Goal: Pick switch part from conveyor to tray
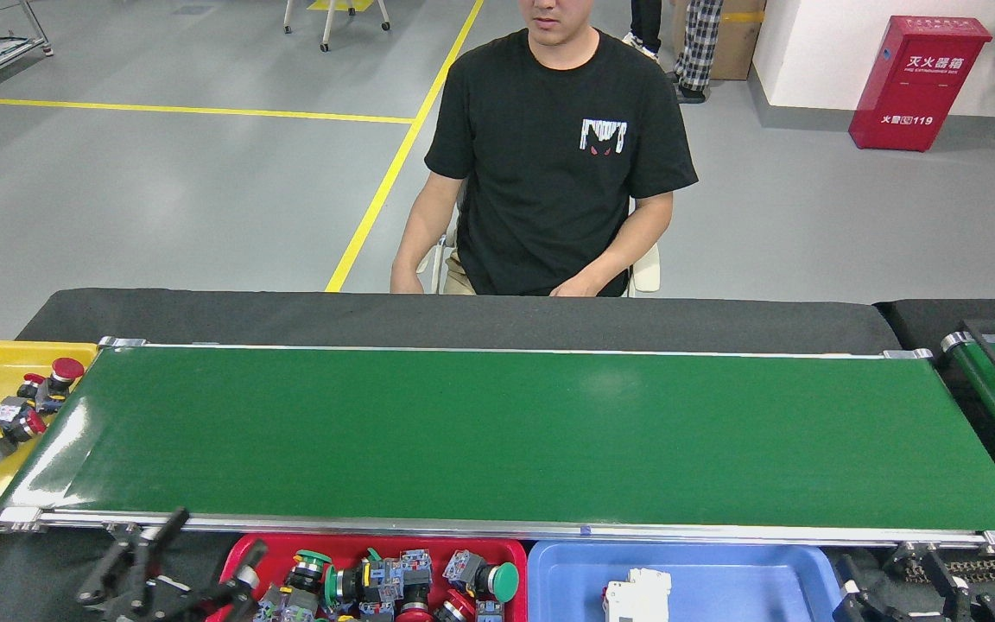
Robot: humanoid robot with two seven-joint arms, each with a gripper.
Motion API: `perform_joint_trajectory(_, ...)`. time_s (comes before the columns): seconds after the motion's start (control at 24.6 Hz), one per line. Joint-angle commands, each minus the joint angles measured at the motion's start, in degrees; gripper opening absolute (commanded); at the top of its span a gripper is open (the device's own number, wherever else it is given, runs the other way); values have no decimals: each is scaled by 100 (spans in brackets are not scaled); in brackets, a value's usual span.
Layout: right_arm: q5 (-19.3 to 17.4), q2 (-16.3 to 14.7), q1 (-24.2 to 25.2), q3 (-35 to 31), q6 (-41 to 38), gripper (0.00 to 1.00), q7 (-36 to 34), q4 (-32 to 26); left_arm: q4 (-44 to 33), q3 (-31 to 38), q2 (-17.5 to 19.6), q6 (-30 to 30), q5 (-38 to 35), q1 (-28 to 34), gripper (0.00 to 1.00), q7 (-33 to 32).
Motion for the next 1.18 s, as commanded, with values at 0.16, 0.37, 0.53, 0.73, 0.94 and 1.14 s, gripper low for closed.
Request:
perform_joint_trajectory(0.16, -23, 151, -32, -132, -6, 100, -7, -341, 161, 426, 69, 98, 41, 113, 100, 44)
perform_joint_trajectory(0.37, -23, 143, -5, -123, -41, 100, 11, -350, 153, 435, 51, 37, 33, 34, 100, 44)
perform_joint_trajectory(0.53, -23, 151, -5, -123, -32, 100, 11, -350, 153, 549, 51, 63, 41, -36, 100, 44)
perform_joint_trajectory(0.73, -50, 151, 3, -176, -32, 100, -15, -385, 161, 733, 51, 54, 41, -151, 100, 44)
perform_joint_trajectory(0.94, -181, 362, 109, -589, -41, 100, 37, -667, 153, 804, 122, 28, 41, -300, 100, 44)
perform_joint_trajectory(1.14, -217, 380, 197, -651, -49, 100, 125, -684, 170, 795, 122, 28, 33, -388, 100, 35)
